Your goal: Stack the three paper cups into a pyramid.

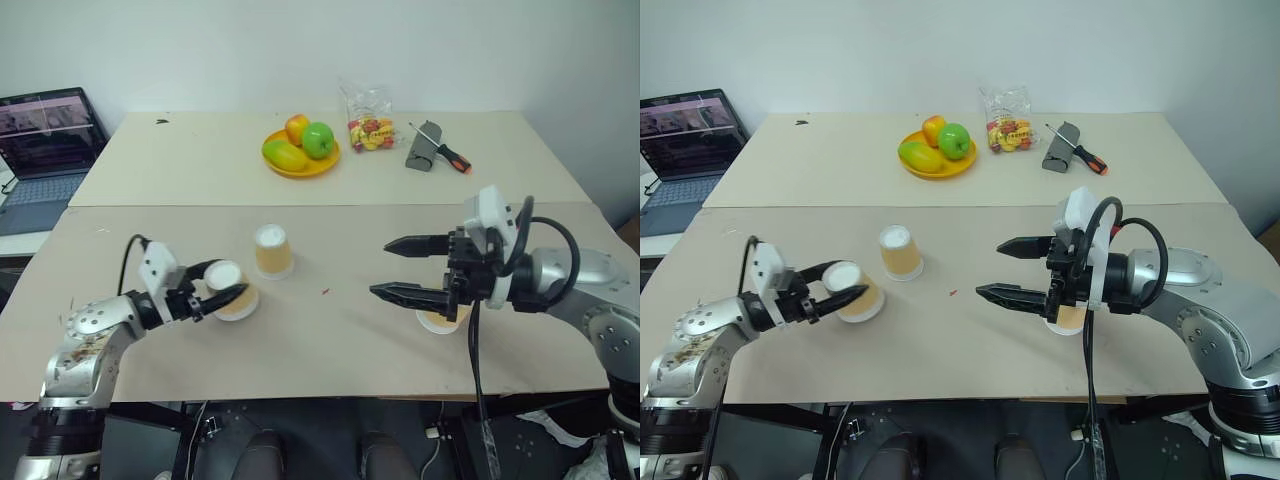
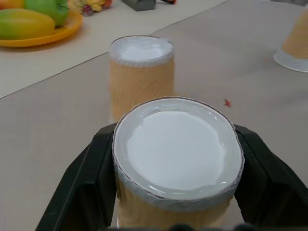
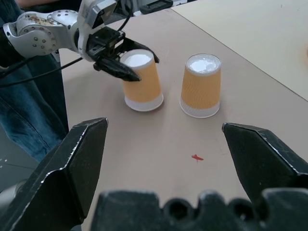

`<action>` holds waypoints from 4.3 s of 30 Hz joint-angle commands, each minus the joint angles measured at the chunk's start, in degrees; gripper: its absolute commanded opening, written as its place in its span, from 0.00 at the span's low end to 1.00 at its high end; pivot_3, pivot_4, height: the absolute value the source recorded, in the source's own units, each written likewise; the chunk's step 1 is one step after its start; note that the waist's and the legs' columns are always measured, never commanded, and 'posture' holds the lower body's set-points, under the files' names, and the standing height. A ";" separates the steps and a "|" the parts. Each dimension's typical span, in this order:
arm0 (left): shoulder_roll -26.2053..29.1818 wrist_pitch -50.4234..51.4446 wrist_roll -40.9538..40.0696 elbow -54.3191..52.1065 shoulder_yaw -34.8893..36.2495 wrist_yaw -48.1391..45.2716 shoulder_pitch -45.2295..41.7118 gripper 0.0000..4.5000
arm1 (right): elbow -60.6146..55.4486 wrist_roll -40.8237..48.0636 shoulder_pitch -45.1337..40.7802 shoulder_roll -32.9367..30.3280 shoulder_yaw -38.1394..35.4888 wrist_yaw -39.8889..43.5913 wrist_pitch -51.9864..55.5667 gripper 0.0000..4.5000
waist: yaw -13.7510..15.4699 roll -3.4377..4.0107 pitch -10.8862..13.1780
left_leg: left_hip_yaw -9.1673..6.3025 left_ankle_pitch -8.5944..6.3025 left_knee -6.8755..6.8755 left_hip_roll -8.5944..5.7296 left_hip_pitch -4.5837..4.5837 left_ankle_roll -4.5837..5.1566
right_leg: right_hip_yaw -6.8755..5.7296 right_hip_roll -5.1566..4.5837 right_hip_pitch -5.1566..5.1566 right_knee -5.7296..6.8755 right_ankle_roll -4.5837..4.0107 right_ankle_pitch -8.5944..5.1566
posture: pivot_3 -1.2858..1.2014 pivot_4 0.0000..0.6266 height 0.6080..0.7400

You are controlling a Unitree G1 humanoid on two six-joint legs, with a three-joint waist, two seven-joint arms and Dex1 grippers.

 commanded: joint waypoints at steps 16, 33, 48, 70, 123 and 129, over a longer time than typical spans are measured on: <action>-18.02 -5.29 13.10 15.36 -20.88 3.36 -19.13 0.59 | -4.81 2.32 1.82 -1.23 -5.68 -3.75 0.32 1.00 | 0.39 -0.01 0.00 | -0.02 0.03 0.09 -0.06 0.01 0.04 | -0.02 0.01 0.08 0.02 0.01 0.00 | 0.52 0.24 1.00; -21.79 -11.58 19.14 25.91 -21.63 4.42 -23.92 0.96 | -5.80 4.45 2.95 -2.41 -7.47 -6.51 0.38 1.00 | 0.27 -0.01 0.01 | -0.13 0.07 0.16 -0.13 0.68 0.12 | -0.10 0.00 0.96 -0.09 0.06 0.02 | 0.52 0.24 1.00; -12.69 4.86 13.40 -4.65 -15.95 5.49 -19.59 0.99 | -2.77 2.36 0.48 -1.08 -4.31 -3.71 -1.09 1.00 | 0.13 -0.02 0.02 | -0.18 0.07 0.16 -0.10 0.00 0.13 | -0.08 0.01 0.22 -0.03 0.05 0.02 | 0.52 0.24 1.00; -29.32 3.91 25.29 -23.15 -6.72 47.28 8.77 0.99 | 0.14 -1.58 -0.84 0.28 -1.88 0.79 -2.08 1.00 | 1.49 -0.08 0.06 | -0.17 0.07 0.15 -0.15 0.04 0.13 | -0.05 -0.04 0.21 -0.03 0.03 0.09 | 0.52 0.24 1.00; -15.77 1.93 2.32 4.72 0.33 17.14 -19.57 0.58 | -2.61 1.07 1.36 -1.32 -4.51 -3.20 -0.60 1.00 | 0.79 -0.10 0.07 | -0.17 0.08 0.15 -0.15 -0.08 0.12 | -0.05 -0.01 0.06 -0.02 0.03 0.09 | 0.52 0.24 1.00; -6.34 7.70 -7.22 1.84 -3.81 -3.22 -20.31 0.58 | -1.88 -0.42 1.74 -0.50 -3.24 -3.36 -1.50 1.00 | 0.14 -0.10 0.08 | -0.16 0.09 0.15 -0.11 -0.07 0.11 | -0.06 0.01 0.06 -0.04 0.03 0.08 | 0.52 0.24 1.00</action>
